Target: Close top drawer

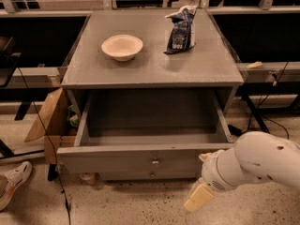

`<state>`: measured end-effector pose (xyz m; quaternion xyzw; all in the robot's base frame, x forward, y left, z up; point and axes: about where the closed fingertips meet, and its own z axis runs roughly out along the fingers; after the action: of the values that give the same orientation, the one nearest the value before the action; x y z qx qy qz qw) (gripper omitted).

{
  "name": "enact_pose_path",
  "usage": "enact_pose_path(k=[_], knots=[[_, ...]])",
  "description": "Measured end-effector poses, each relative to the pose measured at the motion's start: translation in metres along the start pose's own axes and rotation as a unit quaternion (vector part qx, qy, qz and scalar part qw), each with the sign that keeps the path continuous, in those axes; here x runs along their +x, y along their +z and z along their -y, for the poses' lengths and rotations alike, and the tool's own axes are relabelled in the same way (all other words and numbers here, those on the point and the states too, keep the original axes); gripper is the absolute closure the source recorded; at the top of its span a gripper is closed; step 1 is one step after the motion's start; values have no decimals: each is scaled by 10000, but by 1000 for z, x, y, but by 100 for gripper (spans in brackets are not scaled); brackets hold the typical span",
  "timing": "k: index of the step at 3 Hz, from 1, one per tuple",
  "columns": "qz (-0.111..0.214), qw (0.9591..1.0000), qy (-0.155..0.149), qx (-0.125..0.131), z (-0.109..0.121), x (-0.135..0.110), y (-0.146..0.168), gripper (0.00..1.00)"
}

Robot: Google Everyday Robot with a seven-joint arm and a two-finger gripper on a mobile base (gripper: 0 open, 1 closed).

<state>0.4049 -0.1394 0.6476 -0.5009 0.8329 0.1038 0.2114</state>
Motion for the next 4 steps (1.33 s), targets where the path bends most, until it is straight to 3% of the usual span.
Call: enact_pose_path(k=[1,2,3,4], knots=[[1,10000,-13,57,6,-5,0,19],[-27,9995,-73,321,42,-31,5,42],[-43,9992,-82,381,49,-35,5,65],[-131,9983,-98,559,75,-47,8,88]])
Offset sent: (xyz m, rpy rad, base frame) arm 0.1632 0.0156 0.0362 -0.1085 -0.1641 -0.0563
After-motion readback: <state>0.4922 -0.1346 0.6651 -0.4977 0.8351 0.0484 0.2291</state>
